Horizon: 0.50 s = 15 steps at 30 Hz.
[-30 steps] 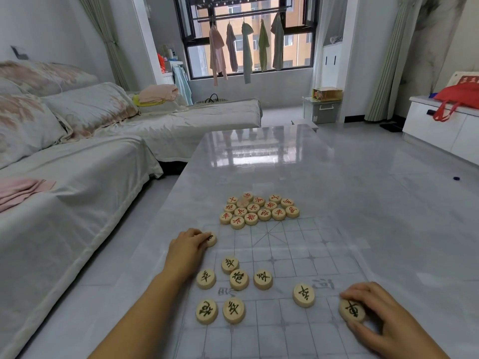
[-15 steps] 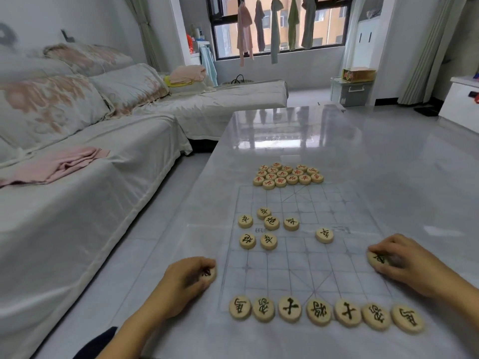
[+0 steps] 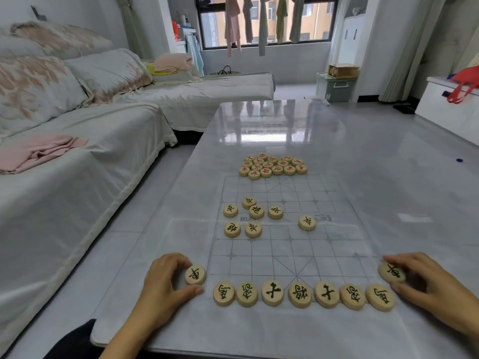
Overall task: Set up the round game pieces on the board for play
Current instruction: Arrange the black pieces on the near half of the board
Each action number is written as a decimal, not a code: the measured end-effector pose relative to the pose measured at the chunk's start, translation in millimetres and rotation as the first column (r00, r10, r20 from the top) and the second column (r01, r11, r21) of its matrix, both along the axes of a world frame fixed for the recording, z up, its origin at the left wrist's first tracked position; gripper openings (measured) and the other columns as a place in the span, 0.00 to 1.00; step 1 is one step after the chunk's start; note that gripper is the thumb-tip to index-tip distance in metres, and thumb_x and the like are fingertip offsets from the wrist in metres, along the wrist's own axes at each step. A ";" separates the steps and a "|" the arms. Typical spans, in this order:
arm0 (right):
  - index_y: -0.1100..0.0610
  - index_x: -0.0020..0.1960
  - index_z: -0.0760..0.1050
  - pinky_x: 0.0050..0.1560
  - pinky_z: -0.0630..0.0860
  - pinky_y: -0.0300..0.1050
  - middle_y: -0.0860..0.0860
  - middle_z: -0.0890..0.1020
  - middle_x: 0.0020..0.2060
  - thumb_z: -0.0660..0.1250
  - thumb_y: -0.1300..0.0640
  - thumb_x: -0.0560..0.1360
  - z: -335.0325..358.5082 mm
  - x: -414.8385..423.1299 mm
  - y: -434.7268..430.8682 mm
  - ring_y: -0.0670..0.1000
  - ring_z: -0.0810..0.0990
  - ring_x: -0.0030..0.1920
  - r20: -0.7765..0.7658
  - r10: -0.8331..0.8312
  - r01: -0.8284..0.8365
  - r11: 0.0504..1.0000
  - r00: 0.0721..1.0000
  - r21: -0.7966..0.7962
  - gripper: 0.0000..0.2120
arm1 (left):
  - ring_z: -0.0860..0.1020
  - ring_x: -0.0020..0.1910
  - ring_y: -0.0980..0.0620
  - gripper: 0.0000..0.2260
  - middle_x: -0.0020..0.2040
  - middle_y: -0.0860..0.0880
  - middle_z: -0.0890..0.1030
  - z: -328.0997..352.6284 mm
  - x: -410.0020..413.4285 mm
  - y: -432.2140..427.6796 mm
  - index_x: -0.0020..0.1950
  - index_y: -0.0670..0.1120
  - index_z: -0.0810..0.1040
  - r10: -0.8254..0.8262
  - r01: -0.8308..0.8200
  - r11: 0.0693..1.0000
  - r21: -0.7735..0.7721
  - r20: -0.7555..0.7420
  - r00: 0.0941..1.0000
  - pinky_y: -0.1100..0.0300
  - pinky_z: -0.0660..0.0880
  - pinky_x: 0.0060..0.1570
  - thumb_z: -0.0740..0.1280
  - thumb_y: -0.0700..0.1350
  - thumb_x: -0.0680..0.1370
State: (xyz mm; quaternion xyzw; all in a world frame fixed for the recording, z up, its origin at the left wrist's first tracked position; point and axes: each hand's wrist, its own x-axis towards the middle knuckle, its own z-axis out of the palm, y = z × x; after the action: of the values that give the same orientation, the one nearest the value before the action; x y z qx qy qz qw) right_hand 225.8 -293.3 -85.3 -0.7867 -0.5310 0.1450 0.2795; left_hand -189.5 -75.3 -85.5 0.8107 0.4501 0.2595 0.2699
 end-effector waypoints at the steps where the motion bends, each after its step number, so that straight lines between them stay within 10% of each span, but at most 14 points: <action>1: 0.41 0.57 0.71 0.55 0.65 0.24 0.38 0.73 0.52 0.73 0.59 0.68 -0.3 -1.2 -0.6 0.45 0.73 0.55 -0.008 -0.003 0.003 1.000 1.000 0.003 0.23 | 0.71 0.53 0.53 0.18 0.50 0.60 0.74 -0.4 0.0 0.6 0.45 0.56 0.74 0.005 -0.005 1.000 0.014 0.000 1.000 0.59 0.66 0.52 0.79 0.47 0.63; 7: 0.42 0.57 0.71 0.53 0.67 0.28 0.40 0.72 0.52 0.71 0.57 0.71 6.6 -4.6 -6.3 0.43 0.71 0.53 -0.016 -0.001 0.000 0.999 1.000 -0.045 0.19 | 0.70 0.58 0.49 0.19 0.54 0.53 0.76 0.8 -3.9 2.1 0.52 0.55 0.77 -0.055 0.056 0.998 0.023 -0.040 0.998 0.58 0.63 0.58 0.77 0.41 0.66; 15: 0.42 0.51 0.74 0.47 0.70 0.30 0.44 0.76 0.48 0.75 0.56 0.67 11.4 -5.4 -18.0 0.44 0.74 0.49 -0.121 0.000 -0.010 0.997 0.993 -0.077 0.17 | 0.69 0.58 0.52 0.26 0.56 0.57 0.75 8.8 -6.4 -3.6 0.55 0.58 0.76 -0.128 0.128 0.992 -0.007 -0.061 0.990 0.76 0.59 0.57 0.66 0.64 0.58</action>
State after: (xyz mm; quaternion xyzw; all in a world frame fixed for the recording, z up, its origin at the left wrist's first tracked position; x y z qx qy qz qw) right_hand 220.4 -311.4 -74.0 -0.7854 -0.5091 0.2136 0.2799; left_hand -195.9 -78.9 -76.7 0.8450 0.4058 0.2159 0.2733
